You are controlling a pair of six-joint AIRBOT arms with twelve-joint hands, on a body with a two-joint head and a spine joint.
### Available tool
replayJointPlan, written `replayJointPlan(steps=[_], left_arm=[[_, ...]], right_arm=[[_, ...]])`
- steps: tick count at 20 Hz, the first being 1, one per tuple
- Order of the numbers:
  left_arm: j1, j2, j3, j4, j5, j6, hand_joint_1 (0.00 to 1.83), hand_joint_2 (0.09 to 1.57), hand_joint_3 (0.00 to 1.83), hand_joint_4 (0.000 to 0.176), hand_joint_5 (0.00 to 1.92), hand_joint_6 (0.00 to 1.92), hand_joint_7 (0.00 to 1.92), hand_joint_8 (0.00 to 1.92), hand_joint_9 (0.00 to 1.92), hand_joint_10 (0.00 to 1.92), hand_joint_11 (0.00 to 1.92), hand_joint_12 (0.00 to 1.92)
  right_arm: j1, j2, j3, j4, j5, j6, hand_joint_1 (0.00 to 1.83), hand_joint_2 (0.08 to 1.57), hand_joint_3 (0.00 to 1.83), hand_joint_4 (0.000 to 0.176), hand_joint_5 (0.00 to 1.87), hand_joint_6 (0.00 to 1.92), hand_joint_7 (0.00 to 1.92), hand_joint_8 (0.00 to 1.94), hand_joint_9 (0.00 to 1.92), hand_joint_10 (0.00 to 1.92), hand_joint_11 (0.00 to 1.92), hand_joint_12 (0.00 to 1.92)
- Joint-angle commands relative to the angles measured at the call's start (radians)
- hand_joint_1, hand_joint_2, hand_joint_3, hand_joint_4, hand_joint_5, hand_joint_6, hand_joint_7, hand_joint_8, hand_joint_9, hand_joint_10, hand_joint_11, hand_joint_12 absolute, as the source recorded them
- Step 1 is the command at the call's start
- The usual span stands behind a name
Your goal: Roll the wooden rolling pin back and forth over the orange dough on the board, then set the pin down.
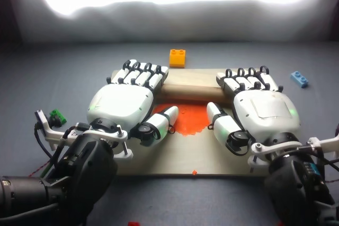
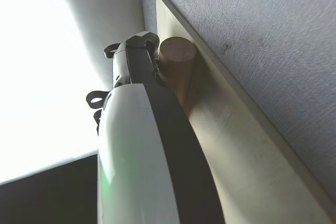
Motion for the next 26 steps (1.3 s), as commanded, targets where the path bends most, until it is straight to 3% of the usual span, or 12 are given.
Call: replayJointPlan(steps=[1, 8, 26], left_arm=[[0.007, 0.006, -0.002, 0.031, -0.041, 0.004, 0.00, 1.51, 0.00, 0.000, 0.15, 0.01, 0.15, 0.01, 0.08, 0.00, 0.00, 0.00], [0.010, 0.018, -0.016, 0.044, -0.029, 0.009, 0.00, 1.51, 0.00, 0.000, 0.15, 0.01, 0.15, 0.00, 0.08, 0.01, 0.00, 0.00], [0.051, 0.059, -0.084, 0.070, -0.052, -0.006, 0.00, 1.51, 0.00, 0.000, 0.15, 0.00, 0.16, 0.00, 0.09, 0.00, 0.00, 0.00]], right_arm=[[-0.013, 0.001, -0.007, -0.021, 0.055, -0.005, 0.00, 1.57, 0.08, 0.000, 0.35, 0.00, 0.35, 0.00, 0.24, 0.00, 0.00, 0.50], [-0.016, -0.002, -0.027, 0.047, 0.060, -0.032, 0.00, 1.57, 0.09, 0.000, 0.34, 0.00, 0.34, 0.00, 0.24, 0.00, 0.00, 0.53], [-0.027, -0.005, -0.075, 0.047, 0.133, -0.100, 0.00, 1.57, 0.11, 0.000, 0.31, 0.00, 0.33, 0.00, 0.24, 0.00, 0.00, 0.54]])
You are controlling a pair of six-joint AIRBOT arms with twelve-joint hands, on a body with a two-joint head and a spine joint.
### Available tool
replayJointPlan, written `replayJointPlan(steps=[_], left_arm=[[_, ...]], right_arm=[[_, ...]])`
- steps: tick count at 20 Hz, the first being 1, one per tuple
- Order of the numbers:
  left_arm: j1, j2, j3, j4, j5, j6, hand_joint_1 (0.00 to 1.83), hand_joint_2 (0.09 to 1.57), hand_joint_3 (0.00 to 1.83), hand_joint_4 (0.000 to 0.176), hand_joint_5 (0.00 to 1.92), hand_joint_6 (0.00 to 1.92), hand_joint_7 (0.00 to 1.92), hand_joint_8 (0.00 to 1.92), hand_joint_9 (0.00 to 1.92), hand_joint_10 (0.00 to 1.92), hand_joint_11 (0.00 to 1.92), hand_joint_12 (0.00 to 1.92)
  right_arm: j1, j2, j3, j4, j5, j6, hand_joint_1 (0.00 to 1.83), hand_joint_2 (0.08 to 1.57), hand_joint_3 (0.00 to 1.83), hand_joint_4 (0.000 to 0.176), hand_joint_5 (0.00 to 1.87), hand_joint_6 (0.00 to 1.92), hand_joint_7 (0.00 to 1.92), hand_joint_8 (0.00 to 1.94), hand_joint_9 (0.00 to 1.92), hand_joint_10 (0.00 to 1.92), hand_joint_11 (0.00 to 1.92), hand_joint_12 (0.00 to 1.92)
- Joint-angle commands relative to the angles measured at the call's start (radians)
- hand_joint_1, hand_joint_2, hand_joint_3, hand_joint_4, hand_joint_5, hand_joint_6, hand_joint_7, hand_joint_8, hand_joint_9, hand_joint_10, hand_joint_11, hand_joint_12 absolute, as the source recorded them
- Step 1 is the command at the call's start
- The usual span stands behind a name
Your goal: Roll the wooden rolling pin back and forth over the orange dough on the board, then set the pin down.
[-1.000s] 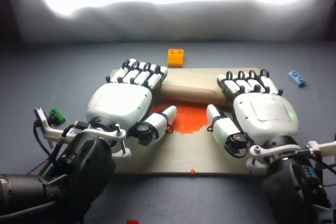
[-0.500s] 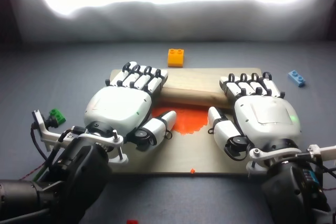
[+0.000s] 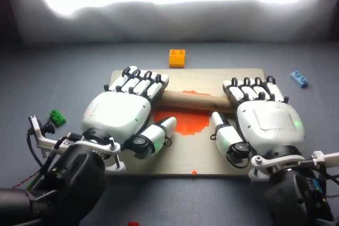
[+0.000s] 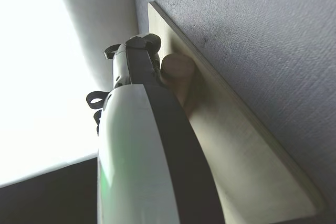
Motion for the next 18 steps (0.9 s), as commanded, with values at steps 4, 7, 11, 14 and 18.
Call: replayJointPlan(steps=[4, 7, 11, 14, 18], left_arm=[[0.015, 0.009, -0.006, 0.013, -0.013, -0.011, 0.00, 1.51, 0.00, 0.000, 0.15, 0.00, 0.15, 0.00, 0.08, 0.00, 0.00, 0.00], [0.015, 0.015, -0.013, 0.013, -0.012, -0.011, 0.00, 1.51, 0.00, 0.000, 0.14, 0.00, 0.15, 0.00, 0.08, 0.00, 0.00, 0.00], [0.018, 0.033, -0.035, 0.014, -0.003, 0.009, 0.00, 1.51, 0.00, 0.000, 0.15, 0.00, 0.15, 0.00, 0.08, 0.00, 0.00, 0.00], [0.027, 0.041, -0.048, 0.013, 0.000, 0.013, 0.00, 1.51, 0.00, 0.000, 0.17, 0.01, 0.16, 0.01, 0.09, 0.01, 0.00, 0.00], [0.028, 0.048, -0.057, 0.014, 0.013, 0.020, 0.00, 1.51, 0.00, 0.000, 0.15, 0.00, 0.15, 0.00, 0.08, 0.00, 0.00, 0.00]], right_arm=[[-0.016, -0.002, -0.012, -0.017, 0.060, -0.015, 0.00, 1.57, 0.13, 0.000, 0.33, 0.00, 0.34, 0.00, 0.24, 0.00, 0.00, 0.54], [-0.019, -0.002, -0.023, -0.017, 0.064, -0.022, 0.00, 1.57, 0.12, 0.000, 0.33, 0.00, 0.34, 0.00, 0.25, 0.00, 0.00, 0.58], [-0.021, -0.005, -0.033, -0.017, 0.076, -0.031, 0.00, 1.57, 0.13, 0.000, 0.34, 0.01, 0.36, 0.01, 0.26, 0.00, 0.00, 0.58], [-0.021, -0.007, -0.039, -0.017, 0.085, -0.038, 0.00, 1.57, 0.13, 0.000, 0.33, 0.00, 0.34, 0.00, 0.25, 0.00, 0.00, 0.58], [-0.021, -0.010, -0.046, -0.017, 0.101, -0.048, 0.00, 1.57, 0.11, 0.000, 0.34, 0.00, 0.35, 0.00, 0.26, 0.00, 0.00, 0.59]])
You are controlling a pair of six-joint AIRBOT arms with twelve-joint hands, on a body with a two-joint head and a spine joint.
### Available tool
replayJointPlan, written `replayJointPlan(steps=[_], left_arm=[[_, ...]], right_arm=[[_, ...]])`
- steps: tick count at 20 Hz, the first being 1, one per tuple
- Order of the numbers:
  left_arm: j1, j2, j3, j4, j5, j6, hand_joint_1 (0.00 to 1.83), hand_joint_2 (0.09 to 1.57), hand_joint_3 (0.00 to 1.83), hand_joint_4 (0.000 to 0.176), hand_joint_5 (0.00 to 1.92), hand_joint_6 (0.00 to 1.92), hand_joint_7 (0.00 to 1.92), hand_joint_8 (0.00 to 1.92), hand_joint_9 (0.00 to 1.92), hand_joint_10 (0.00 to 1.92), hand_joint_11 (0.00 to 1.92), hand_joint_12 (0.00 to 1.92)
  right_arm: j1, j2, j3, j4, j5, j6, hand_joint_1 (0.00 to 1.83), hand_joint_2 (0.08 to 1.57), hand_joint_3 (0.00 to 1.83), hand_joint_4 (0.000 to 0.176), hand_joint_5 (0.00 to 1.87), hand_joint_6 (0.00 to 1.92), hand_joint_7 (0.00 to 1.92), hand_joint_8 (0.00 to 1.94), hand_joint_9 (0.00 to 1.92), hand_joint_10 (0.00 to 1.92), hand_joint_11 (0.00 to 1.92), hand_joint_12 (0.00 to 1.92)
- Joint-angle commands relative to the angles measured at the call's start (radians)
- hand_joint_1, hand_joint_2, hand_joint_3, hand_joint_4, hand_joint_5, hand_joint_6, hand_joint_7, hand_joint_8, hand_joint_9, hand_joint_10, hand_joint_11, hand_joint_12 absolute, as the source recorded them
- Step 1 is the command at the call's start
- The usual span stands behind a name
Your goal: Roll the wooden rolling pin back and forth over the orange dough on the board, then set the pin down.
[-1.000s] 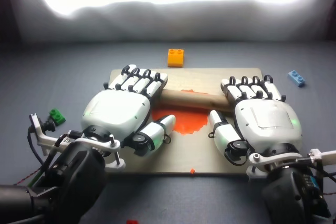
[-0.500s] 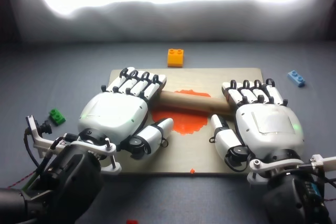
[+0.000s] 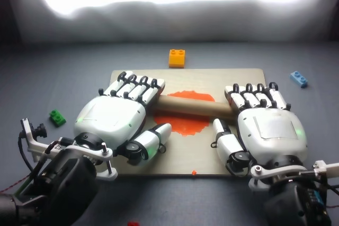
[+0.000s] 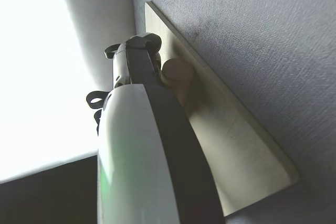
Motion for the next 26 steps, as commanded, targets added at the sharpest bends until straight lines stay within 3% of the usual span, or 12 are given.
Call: replayJointPlan(steps=[1, 26], left_arm=[[0.012, 0.002, -0.003, 0.012, -0.009, 0.007, 0.00, 1.51, 0.00, 0.000, 0.15, 0.00, 0.15, 0.00, 0.08, 0.00, 0.00, 0.00], [0.094, 0.041, -0.096, 0.065, -0.136, -0.009, 0.00, 1.51, 0.00, 0.000, 0.13, 0.00, 0.13, 0.00, 0.07, 0.00, 0.00, 0.00]], right_arm=[[-0.010, -0.002, -0.005, -0.031, 0.043, -0.007, 0.00, 1.57, 0.11, 0.000, 0.34, 0.00, 0.35, 0.00, 0.26, 0.00, 0.00, 0.59], [-0.035, -0.001, -0.075, -0.066, 0.138, -0.067, 0.00, 1.57, 0.13, 0.000, 0.32, 0.00, 0.34, 0.00, 0.25, 0.00, 0.00, 0.58]])
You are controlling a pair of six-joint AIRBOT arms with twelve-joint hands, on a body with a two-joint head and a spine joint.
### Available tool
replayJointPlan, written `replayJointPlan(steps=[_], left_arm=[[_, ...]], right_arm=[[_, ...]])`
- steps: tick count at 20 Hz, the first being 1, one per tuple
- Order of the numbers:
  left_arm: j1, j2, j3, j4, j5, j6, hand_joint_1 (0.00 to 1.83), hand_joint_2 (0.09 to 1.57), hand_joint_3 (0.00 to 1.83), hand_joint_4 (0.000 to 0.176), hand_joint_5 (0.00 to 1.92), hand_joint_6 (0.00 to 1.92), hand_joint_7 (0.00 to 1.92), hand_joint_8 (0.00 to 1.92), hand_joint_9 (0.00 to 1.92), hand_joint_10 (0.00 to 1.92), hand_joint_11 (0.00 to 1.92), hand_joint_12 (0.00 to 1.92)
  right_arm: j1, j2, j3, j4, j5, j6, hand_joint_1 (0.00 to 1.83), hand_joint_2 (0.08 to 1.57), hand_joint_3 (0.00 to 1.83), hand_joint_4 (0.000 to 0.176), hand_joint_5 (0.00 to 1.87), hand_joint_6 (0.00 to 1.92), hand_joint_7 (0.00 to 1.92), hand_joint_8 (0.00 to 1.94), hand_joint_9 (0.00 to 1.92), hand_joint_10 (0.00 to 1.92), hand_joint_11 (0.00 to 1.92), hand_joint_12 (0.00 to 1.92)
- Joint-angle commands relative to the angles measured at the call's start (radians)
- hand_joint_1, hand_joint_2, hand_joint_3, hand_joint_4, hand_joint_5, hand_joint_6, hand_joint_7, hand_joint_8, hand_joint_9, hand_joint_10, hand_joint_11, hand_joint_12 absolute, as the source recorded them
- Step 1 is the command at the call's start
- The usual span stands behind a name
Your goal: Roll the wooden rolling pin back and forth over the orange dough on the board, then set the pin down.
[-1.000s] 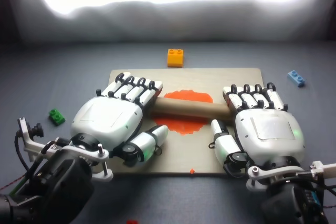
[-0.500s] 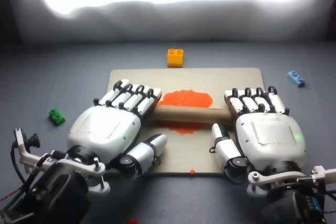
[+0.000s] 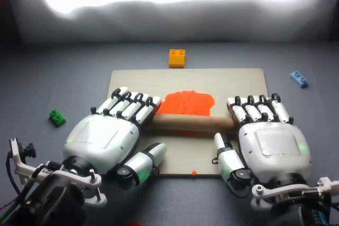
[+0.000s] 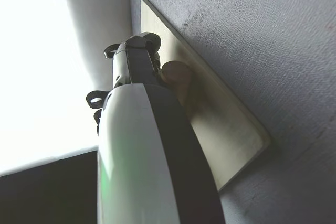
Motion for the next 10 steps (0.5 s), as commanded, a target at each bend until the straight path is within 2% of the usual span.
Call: replayJointPlan(steps=[1, 4, 6, 10], left_arm=[[0.009, 0.005, -0.006, 0.026, -0.046, 0.006, 0.00, 1.51, 0.00, 0.000, 0.16, 0.01, 0.15, 0.01, 0.08, 0.01, 0.00, 0.00], [0.009, 0.014, -0.016, 0.036, -0.046, 0.006, 0.00, 1.51, 0.00, 0.000, 0.16, 0.01, 0.16, 0.01, 0.10, 0.01, 0.00, 0.00], [0.012, 0.019, -0.023, 0.042, -0.047, 0.006, 0.00, 1.51, 0.00, 0.000, 0.15, 0.00, 0.15, 0.00, 0.09, 0.01, 0.00, 0.00], [0.019, 0.027, -0.035, 0.053, -0.050, 0.000, 0.00, 1.51, 0.00, 0.000, 0.13, 0.00, 0.14, 0.00, 0.07, 0.00, 0.00, 0.00]], right_arm=[[-0.005, 0.000, -0.003, -0.058, 0.065, -0.005, 0.00, 1.57, 0.12, 0.000, 0.31, 0.00, 0.33, 0.00, 0.24, 0.00, 0.00, 0.56], [-0.008, 0.001, -0.006, -0.059, 0.068, -0.010, 0.00, 1.57, 0.12, 0.000, 0.30, 0.00, 0.31, 0.00, 0.21, 0.00, 0.00, 0.49], [-0.009, 0.002, -0.007, -0.059, 0.071, -0.012, 0.00, 1.57, 0.13, 0.000, 0.33, 0.00, 0.34, 0.00, 0.25, 0.01, 0.00, 0.58], [-0.010, 0.002, -0.010, -0.059, 0.077, -0.017, 0.00, 1.57, 0.12, 0.000, 0.33, 0.00, 0.35, 0.00, 0.26, 0.01, 0.00, 0.62]])
